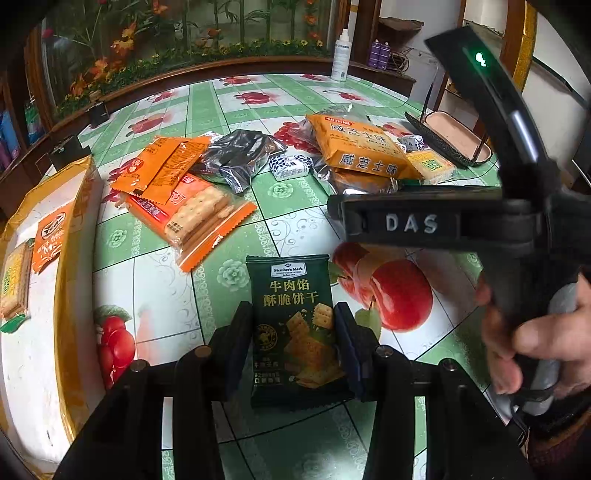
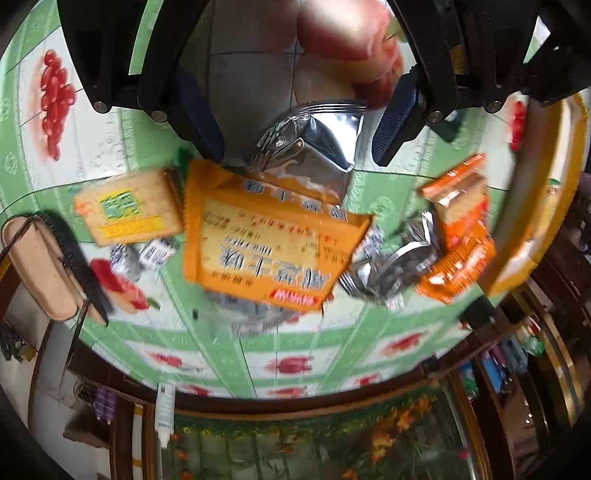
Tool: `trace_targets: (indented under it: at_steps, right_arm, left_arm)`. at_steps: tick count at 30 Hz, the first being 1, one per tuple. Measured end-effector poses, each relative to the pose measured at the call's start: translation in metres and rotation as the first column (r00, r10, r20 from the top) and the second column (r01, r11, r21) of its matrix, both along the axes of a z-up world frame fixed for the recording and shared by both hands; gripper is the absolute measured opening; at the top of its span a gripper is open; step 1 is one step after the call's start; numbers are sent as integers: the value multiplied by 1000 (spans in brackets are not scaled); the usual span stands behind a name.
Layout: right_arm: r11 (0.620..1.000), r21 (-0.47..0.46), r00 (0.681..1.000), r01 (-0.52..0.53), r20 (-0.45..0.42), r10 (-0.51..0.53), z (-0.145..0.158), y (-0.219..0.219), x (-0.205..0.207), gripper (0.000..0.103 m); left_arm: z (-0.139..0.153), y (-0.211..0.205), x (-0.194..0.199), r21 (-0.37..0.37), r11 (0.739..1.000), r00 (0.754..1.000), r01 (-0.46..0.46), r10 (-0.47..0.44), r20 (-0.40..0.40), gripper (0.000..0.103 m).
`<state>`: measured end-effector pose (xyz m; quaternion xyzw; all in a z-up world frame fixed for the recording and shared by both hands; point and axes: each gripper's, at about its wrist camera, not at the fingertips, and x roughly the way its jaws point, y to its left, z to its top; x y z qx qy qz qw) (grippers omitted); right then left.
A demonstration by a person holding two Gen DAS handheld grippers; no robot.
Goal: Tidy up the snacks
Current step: 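Grasp the silver foil bag with the right gripper while the left gripper holds the green pack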
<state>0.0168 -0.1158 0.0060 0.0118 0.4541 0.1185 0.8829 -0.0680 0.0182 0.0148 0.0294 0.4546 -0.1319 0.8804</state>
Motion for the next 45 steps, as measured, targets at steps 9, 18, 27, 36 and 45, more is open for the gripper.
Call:
trace_targets:
  at_steps: [9,18,27,36,45]
  right_arm:
    - [988,141,997,-69,-7,71,5,-18,-46,60]
    - [975,198,992,-104,84,89,16,-22,-75,43]
    - [980,143,990,-138,33,135,14,-11,-74,74]
    - [991,70,993,-115,20,114,20,12,-64,76]
    - [989,66,990,-136,-33,138,8,20,-56,76]
  left_arm:
    - [1,13,0,-95,995,1000,-10,10,-4,43]
    - [2,20,-1,-140,990,1000,-25,26,1,43]
    - [0,19,1,-138,990,1000,-30,30,-5,43]
    - [7,31,-3,-90,981,983,-169,175,59,43]
    - [18,52,-15,-140,955,951,-261,279,131,43]
